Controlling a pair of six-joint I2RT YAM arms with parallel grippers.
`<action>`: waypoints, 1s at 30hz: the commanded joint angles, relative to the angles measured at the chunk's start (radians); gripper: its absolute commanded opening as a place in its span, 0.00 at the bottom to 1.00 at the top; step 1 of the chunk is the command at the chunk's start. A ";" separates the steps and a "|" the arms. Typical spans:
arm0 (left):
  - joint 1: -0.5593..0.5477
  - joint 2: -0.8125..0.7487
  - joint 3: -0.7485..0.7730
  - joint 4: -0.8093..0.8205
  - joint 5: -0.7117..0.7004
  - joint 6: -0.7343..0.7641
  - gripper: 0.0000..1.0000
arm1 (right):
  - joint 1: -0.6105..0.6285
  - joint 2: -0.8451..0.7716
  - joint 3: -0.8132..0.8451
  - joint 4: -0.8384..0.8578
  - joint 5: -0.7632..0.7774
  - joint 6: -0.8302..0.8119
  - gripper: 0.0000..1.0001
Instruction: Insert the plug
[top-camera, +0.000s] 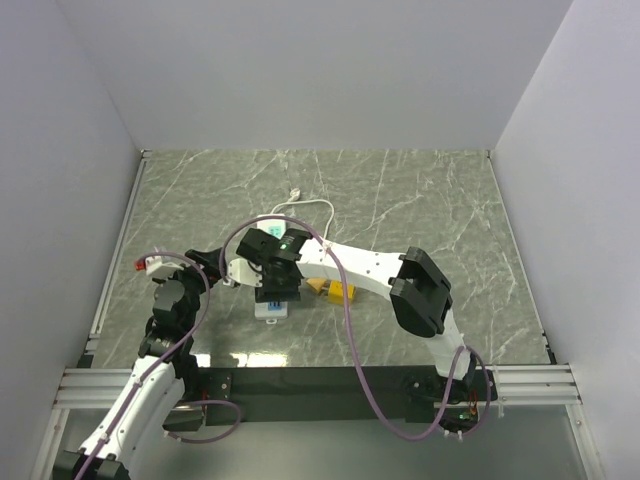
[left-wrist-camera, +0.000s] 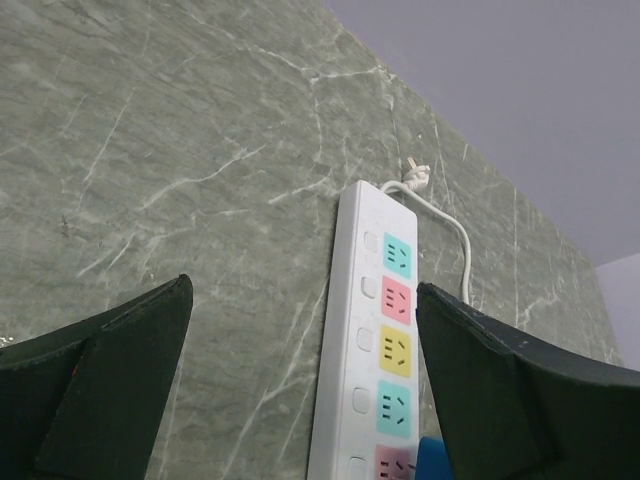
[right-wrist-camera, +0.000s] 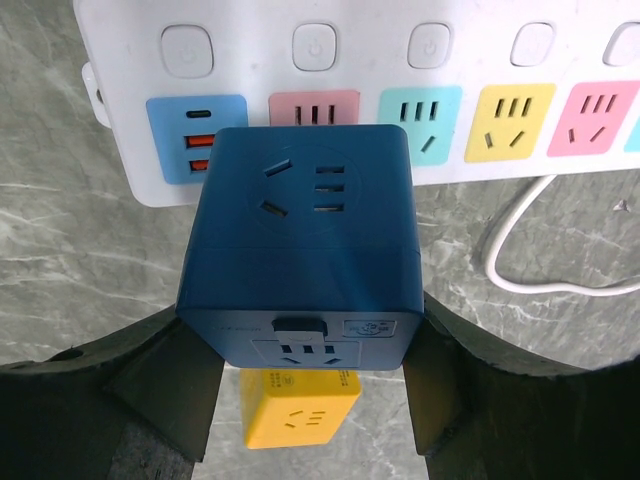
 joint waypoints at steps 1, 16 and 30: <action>-0.025 -0.013 0.046 0.038 0.030 0.005 0.99 | 0.032 0.030 0.051 0.057 -0.021 -0.024 0.00; -0.031 -0.020 0.049 0.018 -0.004 -0.002 1.00 | 0.041 0.039 0.037 0.046 0.002 -0.029 0.00; -0.048 -0.024 0.049 0.013 -0.013 -0.002 0.99 | 0.043 0.147 0.158 -0.048 0.036 -0.027 0.00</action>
